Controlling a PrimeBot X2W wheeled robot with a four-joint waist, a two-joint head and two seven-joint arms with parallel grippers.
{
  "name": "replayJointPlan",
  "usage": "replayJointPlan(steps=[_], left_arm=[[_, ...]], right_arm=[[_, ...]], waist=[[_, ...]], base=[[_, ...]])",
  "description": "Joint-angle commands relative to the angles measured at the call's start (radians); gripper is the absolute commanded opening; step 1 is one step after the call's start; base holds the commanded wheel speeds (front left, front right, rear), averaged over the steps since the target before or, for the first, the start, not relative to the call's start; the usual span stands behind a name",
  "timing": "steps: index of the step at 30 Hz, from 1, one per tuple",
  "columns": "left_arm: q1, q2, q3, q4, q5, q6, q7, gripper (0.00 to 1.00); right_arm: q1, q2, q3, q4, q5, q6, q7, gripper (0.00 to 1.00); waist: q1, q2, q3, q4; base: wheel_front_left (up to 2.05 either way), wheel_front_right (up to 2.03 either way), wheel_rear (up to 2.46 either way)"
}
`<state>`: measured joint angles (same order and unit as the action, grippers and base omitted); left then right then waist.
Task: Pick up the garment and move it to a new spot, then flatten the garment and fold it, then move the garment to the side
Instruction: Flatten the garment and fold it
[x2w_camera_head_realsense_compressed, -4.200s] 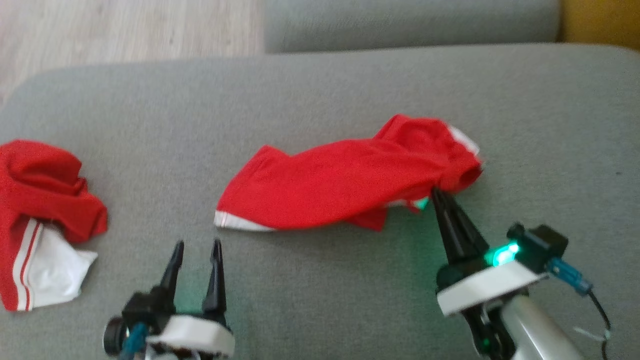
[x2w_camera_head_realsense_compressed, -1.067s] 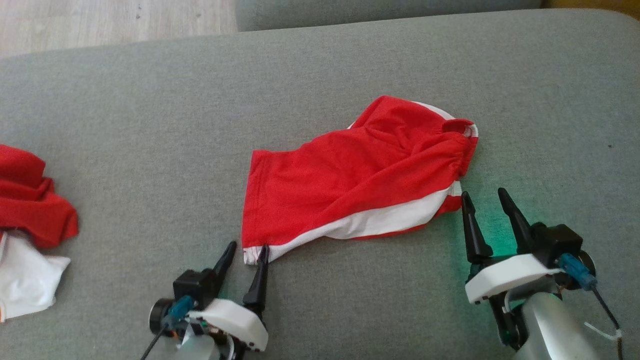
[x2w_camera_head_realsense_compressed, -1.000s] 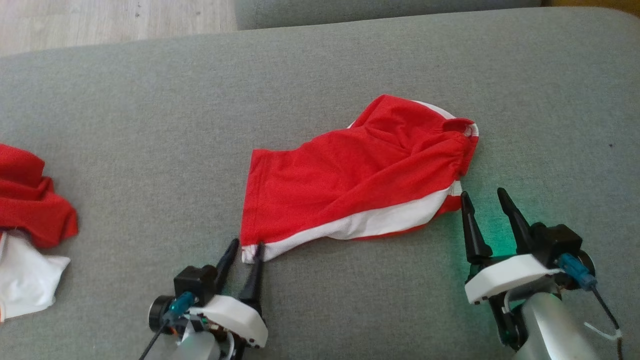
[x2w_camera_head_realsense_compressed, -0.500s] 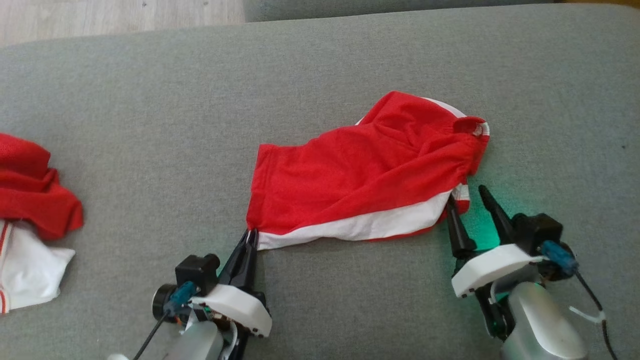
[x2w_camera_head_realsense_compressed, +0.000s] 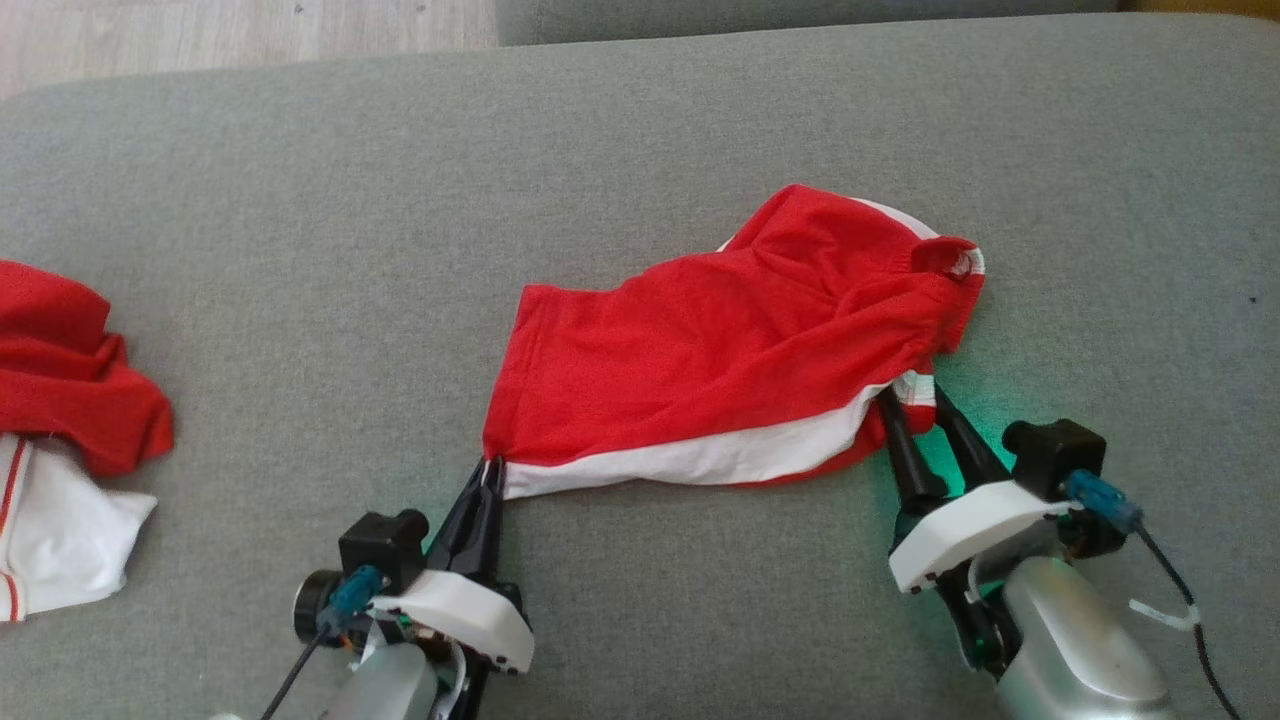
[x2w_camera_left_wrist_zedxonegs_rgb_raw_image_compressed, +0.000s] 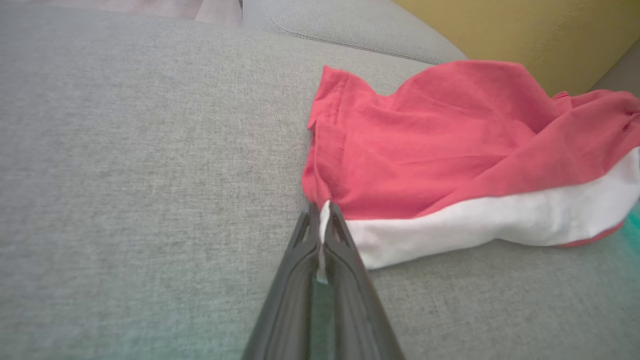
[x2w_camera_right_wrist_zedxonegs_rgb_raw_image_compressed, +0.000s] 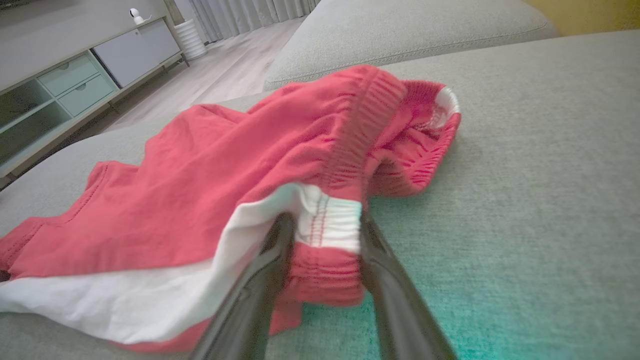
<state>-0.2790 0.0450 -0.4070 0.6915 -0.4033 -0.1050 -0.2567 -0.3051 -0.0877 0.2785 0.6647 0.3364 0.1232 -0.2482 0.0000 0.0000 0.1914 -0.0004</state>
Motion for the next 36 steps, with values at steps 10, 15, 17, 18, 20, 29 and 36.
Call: replayJointPlan(steps=[10, 15, 17, 18, 20, 29, 36], left_arm=[[0.026, 0.005, 0.071, -0.037, 0.031, 0.001, -0.005, 0.00], [0.052, 0.005, 0.132, -0.080, 0.055, 0.000, -0.005, 0.00], [0.054, 0.005, 0.159, -0.113, 0.071, -0.003, -0.005, 0.00], [0.052, 0.006, 0.172, -0.133, 0.080, -0.005, -0.005, 0.00], [0.041, 0.020, 0.195, -0.176, 0.099, -0.010, -0.005, 0.00], [-0.212, 0.214, 0.188, -0.428, 0.130, -0.025, 0.046, 0.00], [-0.355, 0.278, 0.167, -0.571, 0.057, -0.025, 0.251, 0.00]], right_arm=[[0.027, -0.029, 0.021, -0.113, 0.045, 0.008, -0.014, 0.18], [0.075, -0.036, 0.004, -0.211, 0.052, 0.008, -0.014, 0.00], [0.085, -0.043, 0.007, -0.256, 0.058, 0.008, -0.014, 0.00], [0.090, -0.047, 0.009, -0.280, 0.066, 0.008, -0.014, 0.00], [0.092, -0.063, 0.025, -0.327, 0.086, 0.008, -0.014, 0.00], [-0.055, -0.234, 0.148, -0.609, 0.342, 0.008, 0.049, 0.00], [-0.160, -0.287, 0.111, -0.692, 0.466, 0.008, 0.241, 0.00]], waist=[[0.0000, 0.0000, -0.034, -0.010], [0.0000, 0.0000, -0.089, -0.021], [0.0000, 0.0000, -0.114, -0.024], [0.0000, 0.0000, -0.128, -0.025], [0.0000, 0.0000, -0.154, -0.027], [0.0000, 0.0000, -0.232, -0.021], [0.0000, 0.0000, -0.207, -0.006]], base=[[0.00, 0.00, 0.00], [0.00, 0.00, 0.00], [0.00, 0.00, 0.00], [0.00, 0.00, 0.00], [0.00, 0.00, 0.00], [0.00, 0.00, 0.00], [0.00, 0.00, 0.00]])
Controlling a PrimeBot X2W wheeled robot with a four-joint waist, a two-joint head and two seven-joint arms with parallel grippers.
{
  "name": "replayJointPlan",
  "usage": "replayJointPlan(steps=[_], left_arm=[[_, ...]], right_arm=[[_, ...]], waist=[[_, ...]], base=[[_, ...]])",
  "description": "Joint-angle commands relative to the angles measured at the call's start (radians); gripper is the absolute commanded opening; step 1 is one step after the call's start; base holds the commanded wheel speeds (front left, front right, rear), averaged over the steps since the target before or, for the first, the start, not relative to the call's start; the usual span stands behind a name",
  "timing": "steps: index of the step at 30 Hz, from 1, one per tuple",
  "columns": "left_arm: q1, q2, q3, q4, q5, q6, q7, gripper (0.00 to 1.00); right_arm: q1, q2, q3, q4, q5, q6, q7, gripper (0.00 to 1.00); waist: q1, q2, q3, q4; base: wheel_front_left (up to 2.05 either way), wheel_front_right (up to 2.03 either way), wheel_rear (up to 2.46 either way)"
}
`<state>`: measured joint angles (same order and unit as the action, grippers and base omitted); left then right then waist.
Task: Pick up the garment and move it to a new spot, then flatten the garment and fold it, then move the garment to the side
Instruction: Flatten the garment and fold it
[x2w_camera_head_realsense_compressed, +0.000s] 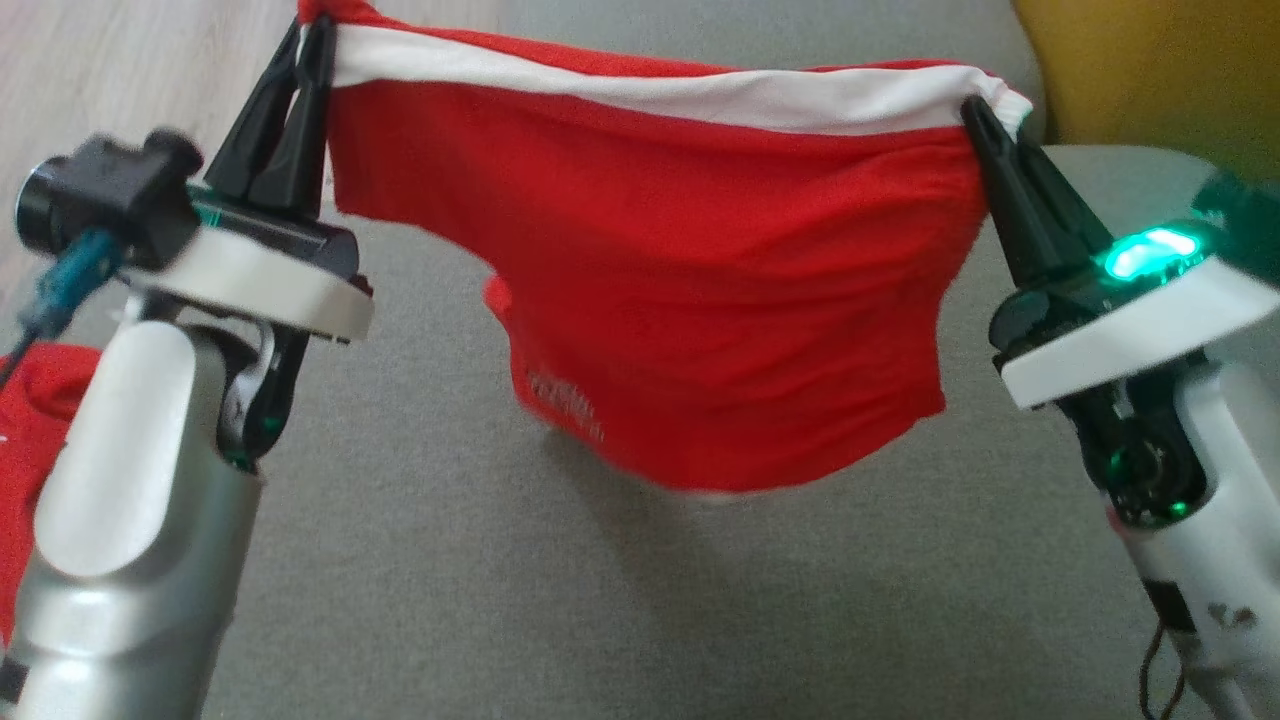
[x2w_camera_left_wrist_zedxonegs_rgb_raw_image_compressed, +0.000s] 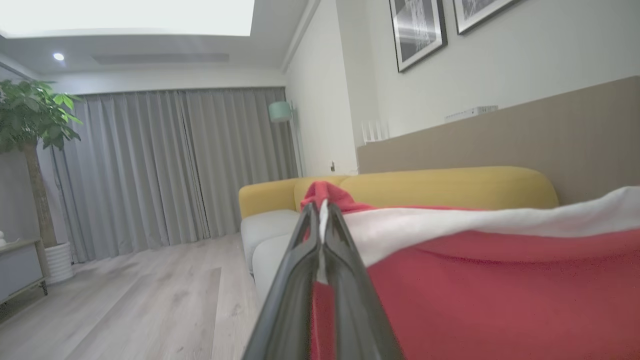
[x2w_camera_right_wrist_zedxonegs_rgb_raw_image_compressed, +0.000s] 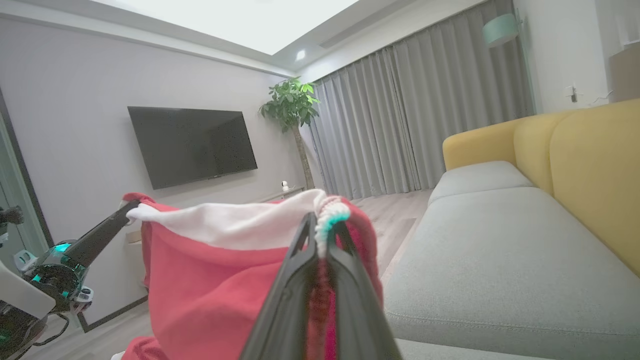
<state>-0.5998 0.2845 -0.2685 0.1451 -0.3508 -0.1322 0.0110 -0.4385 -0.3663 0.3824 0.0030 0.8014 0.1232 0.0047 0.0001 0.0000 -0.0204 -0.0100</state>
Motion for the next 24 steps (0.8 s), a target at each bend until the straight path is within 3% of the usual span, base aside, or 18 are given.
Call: replayJointPlan(steps=[1, 5, 8, 16, 20, 24], left_arm=[[-0.050, 0.042, 0.029, -0.025, -0.006, 0.002, 0.019, 0.00], [-0.127, 0.032, 0.042, 0.005, -0.028, 0.029, 0.098, 0.00], [-0.201, 0.013, 0.047, 0.076, -0.020, 0.055, 0.101, 0.00], [-0.483, -0.034, 0.093, 0.285, 0.051, 0.143, -0.171, 0.00], [-0.456, -0.072, 0.096, 0.373, 0.027, 0.133, -0.234, 0.00], [-0.295, -0.118, 0.120, 0.432, -0.013, 0.131, -0.266, 0.00]], right_arm=[[-0.045, -0.008, 0.008, -0.028, 0.006, 0.008, 0.010, 0.00], [-0.131, 0.014, 0.029, 0.015, 0.022, 0.008, 0.087, 0.00], [-0.234, 0.045, 0.044, 0.093, 0.016, 0.008, 0.099, 0.00], [-0.605, 0.091, 0.035, 0.356, -0.120, 0.008, -0.135, 0.00], [-0.629, 0.073, 0.074, 0.460, -0.125, 0.008, -0.212, 0.00], [-0.512, 0.037, 0.146, 0.529, -0.098, 0.008, -0.242, 0.00]], waist=[[-0.0001, 0.0000, 0.013, 0.005], [-0.0001, 0.0000, 0.077, 0.018], [-0.0001, 0.0000, 0.141, 0.026], [-0.0001, 0.0000, 0.255, 0.059], [-0.0001, 0.0000, 0.252, 0.080], [-0.0001, 0.0000, 0.233, 0.093]], base=[[0.00, 0.00, 0.00], [0.00, 0.00, 0.00], [0.00, 0.00, 0.00], [0.00, 0.00, 0.00], [0.00, 0.00, 0.00], [0.00, 0.00, 0.00]])
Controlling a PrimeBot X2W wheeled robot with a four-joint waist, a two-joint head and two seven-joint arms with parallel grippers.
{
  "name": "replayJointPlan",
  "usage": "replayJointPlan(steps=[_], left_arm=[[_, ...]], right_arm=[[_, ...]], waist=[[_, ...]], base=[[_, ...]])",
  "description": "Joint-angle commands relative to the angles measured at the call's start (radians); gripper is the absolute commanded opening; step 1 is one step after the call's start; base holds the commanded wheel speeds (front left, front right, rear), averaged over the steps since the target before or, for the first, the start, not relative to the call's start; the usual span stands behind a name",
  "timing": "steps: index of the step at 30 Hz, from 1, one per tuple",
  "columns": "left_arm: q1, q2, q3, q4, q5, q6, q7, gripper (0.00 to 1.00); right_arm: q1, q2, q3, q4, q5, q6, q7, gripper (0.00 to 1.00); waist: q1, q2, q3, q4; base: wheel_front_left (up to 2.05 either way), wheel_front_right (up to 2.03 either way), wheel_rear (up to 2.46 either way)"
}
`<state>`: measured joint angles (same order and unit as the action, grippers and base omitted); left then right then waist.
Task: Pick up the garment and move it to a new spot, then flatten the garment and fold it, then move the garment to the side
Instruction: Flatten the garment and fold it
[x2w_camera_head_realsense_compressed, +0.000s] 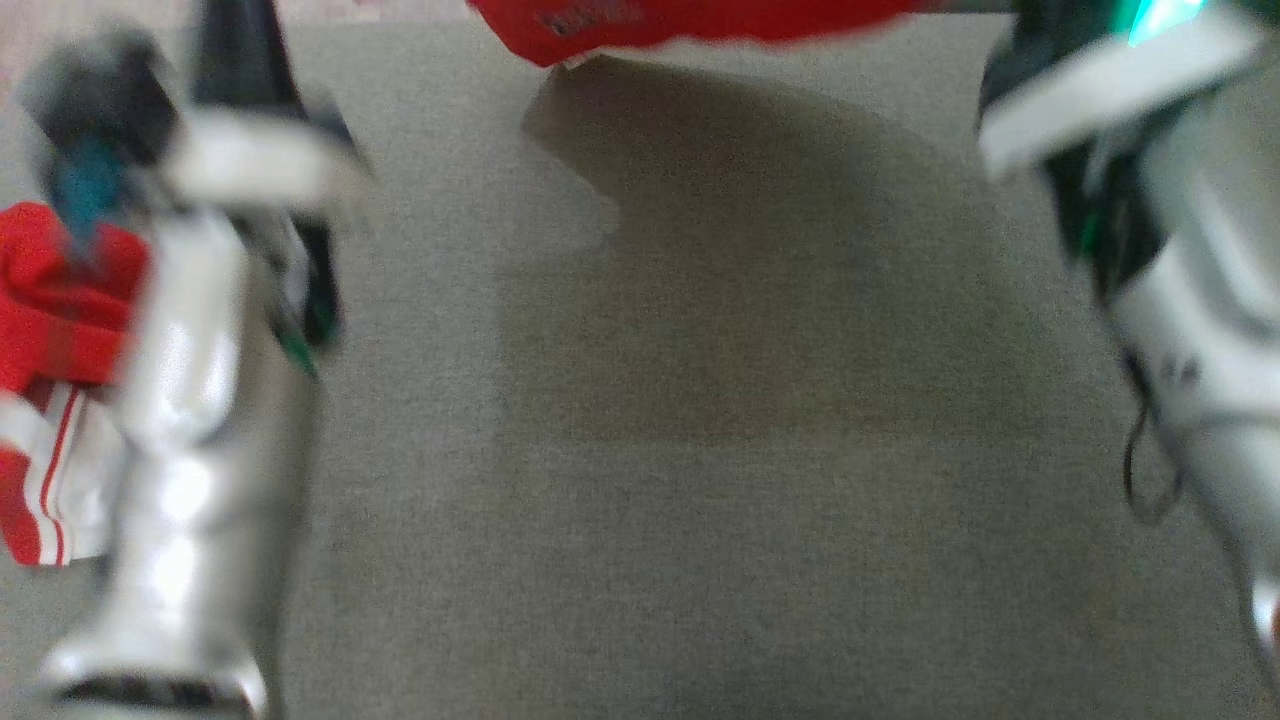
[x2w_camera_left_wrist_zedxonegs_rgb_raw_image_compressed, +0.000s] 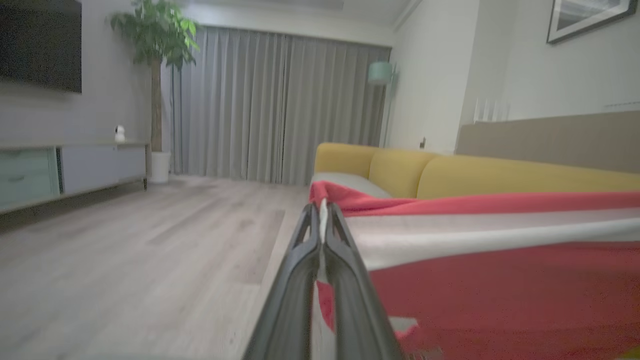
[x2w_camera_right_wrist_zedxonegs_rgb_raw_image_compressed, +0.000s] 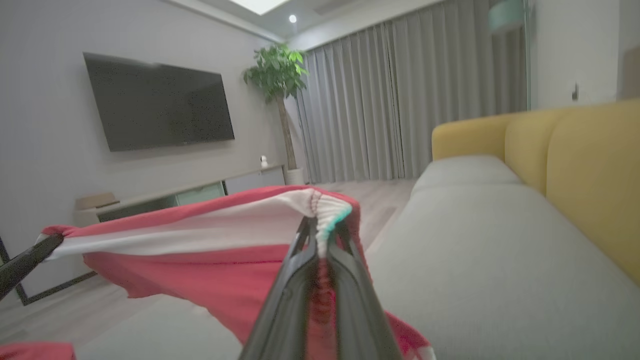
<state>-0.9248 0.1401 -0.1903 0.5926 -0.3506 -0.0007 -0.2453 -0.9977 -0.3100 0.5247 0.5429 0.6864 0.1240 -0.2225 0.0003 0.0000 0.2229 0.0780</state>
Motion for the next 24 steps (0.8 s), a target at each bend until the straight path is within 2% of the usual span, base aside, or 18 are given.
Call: replayJointPlan(steps=[1, 6, 10, 15, 20, 24], left_arm=[[0.084, 0.013, 0.046, -0.004, -0.021, -0.006, -0.013, 0.00], [0.374, -0.043, 0.085, 0.009, -0.034, -0.028, -0.016, 0.00], [0.611, -0.075, 0.114, 0.003, -0.014, -0.053, -0.016, 0.00], [0.777, -0.087, 0.138, -0.040, 0.002, -0.062, -0.016, 0.00], [0.903, -0.089, 0.151, -0.087, 0.024, -0.065, -0.016, 0.00], [0.932, -0.089, 0.148, -0.134, 0.059, -0.076, -0.016, 0.00]], right_arm=[[0.089, -0.028, 0.024, 0.000, 0.029, 0.007, -0.019, 0.00], [0.315, -0.044, 0.114, 0.023, 0.113, 0.007, -0.033, 0.00], [0.515, -0.049, 0.194, -0.008, 0.192, 0.007, -0.038, 0.00], [0.675, -0.065, 0.274, -0.073, 0.258, 0.007, -0.039, 0.00], [0.808, -0.094, 0.307, -0.144, 0.323, 0.007, -0.039, 0.00], [0.844, -0.119, 0.325, -0.194, 0.369, 0.007, -0.038, 0.00]], waist=[[-0.0003, 0.0000, -0.014, 0.006], [-0.0003, 0.0000, -0.040, -0.004], [-0.0003, 0.0000, -0.090, -0.019], [-0.0003, 0.0000, -0.169, -0.023], [-0.0003, 0.0000, -0.226, -0.026], [-0.0003, 0.0000, -0.227, -0.034]], base=[[0.00, 0.00, 0.00], [0.00, 0.00, 0.00], [0.00, 0.00, 0.00], [0.00, 0.00, 0.00], [0.00, 0.00, 0.00], [0.00, 0.00, 0.00]])
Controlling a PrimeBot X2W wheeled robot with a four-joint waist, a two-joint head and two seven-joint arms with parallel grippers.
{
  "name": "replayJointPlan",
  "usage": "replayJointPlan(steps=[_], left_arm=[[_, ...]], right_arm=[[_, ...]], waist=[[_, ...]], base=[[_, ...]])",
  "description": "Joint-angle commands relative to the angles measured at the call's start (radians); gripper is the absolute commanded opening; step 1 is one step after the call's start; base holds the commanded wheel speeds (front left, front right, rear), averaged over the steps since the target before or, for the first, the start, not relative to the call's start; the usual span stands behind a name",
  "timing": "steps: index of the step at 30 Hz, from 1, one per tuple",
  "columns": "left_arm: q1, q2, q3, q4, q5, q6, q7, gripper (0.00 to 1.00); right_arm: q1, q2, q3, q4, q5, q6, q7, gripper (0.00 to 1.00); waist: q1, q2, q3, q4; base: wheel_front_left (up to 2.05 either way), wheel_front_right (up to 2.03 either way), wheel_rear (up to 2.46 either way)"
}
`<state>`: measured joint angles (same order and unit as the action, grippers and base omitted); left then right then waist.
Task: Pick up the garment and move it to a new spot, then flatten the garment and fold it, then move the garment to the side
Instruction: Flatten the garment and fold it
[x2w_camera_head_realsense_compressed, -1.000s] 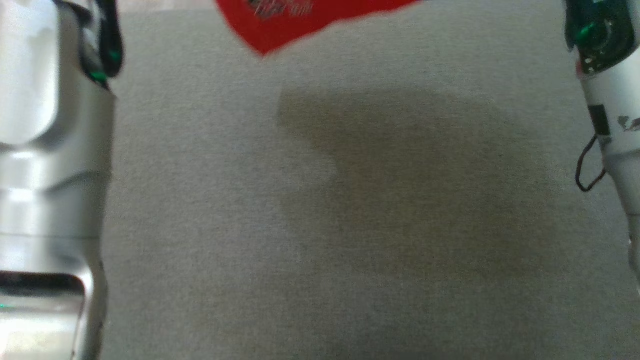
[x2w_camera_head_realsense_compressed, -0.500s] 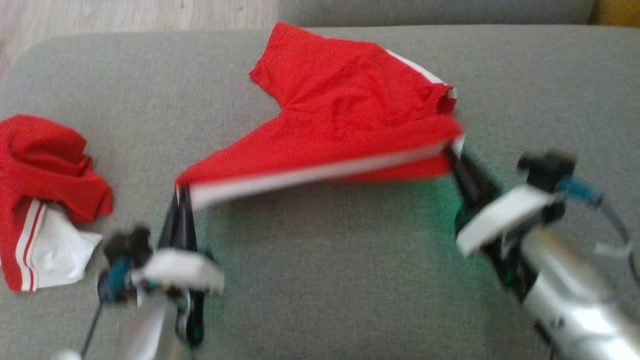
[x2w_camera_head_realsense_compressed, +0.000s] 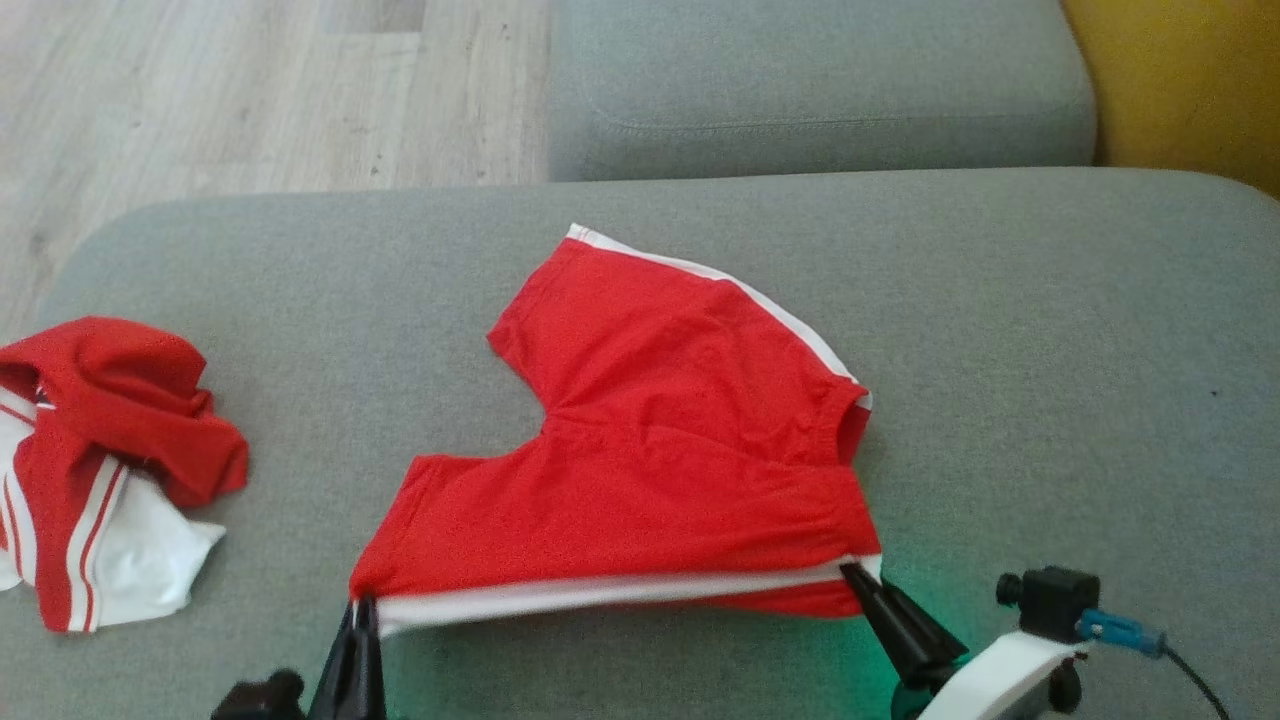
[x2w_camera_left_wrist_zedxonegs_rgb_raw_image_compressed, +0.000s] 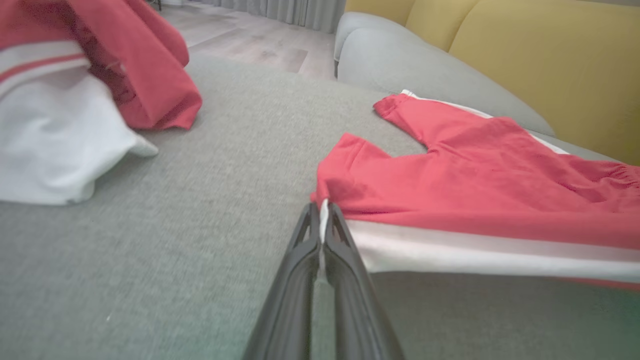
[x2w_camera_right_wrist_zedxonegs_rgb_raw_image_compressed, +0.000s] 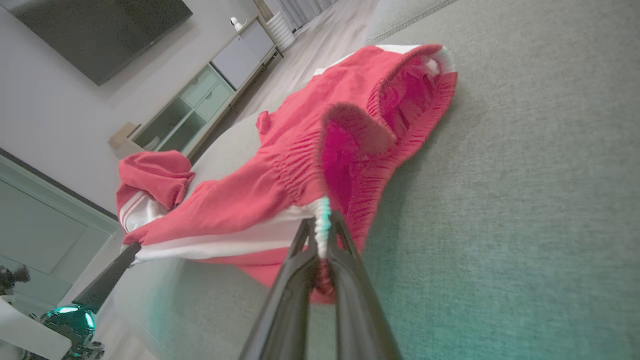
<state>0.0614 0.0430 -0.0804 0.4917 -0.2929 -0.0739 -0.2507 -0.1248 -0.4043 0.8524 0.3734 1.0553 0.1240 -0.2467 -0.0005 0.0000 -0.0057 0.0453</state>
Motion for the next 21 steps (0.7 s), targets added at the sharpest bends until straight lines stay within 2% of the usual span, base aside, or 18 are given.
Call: replayJointPlan(steps=[1, 6, 10, 13, 16, 21], left_arm=[[-0.064, 0.011, 0.034, -0.043, 0.010, -0.008, -0.011, 0.00], [-0.228, 0.058, -0.018, -0.038, 0.055, -0.035, -0.005, 0.00], [-0.443, 0.105, -0.094, -0.004, 0.073, -0.051, 0.069, 0.00], [-0.604, 0.122, -0.162, 0.039, 0.034, -0.056, 0.154, 0.00], [-0.754, 0.162, -0.276, 0.083, -0.020, -0.056, 0.239, 0.00], [-0.980, 0.224, -0.410, 0.182, -0.099, -0.057, 0.300, 0.00]], right_arm=[[-0.031, -0.026, -0.003, -0.036, 0.017, 0.007, -0.009, 0.00], [-0.085, 0.004, -0.027, -0.098, 0.155, 0.007, 0.051, 0.00], [-0.157, 0.041, -0.071, -0.129, 0.318, 0.007, 0.145, 0.00], [-0.213, 0.067, -0.119, -0.134, 0.431, 0.007, 0.203, 0.00], [-0.271, 0.092, -0.163, -0.137, 0.513, 0.007, 0.244, 0.00], [-0.347, 0.141, -0.258, -0.147, 0.625, 0.007, 0.273, 0.00]], waist=[[0.0005, 0.0000, 0.007, -0.004], [0.0005, 0.0000, 0.075, -0.018], [0.0005, 0.0000, 0.156, -0.033], [0.0005, 0.0000, 0.224, -0.045], [0.0005, 0.0000, 0.294, -0.061], [0.0005, 0.0000, 0.396, -0.095]], base=[[0.00, 0.00, 0.00], [0.00, 0.00, 0.00], [0.00, 0.00, 0.00], [0.00, 0.00, 0.00], [0.00, 0.00, 0.00], [0.00, 0.00, 0.00]])
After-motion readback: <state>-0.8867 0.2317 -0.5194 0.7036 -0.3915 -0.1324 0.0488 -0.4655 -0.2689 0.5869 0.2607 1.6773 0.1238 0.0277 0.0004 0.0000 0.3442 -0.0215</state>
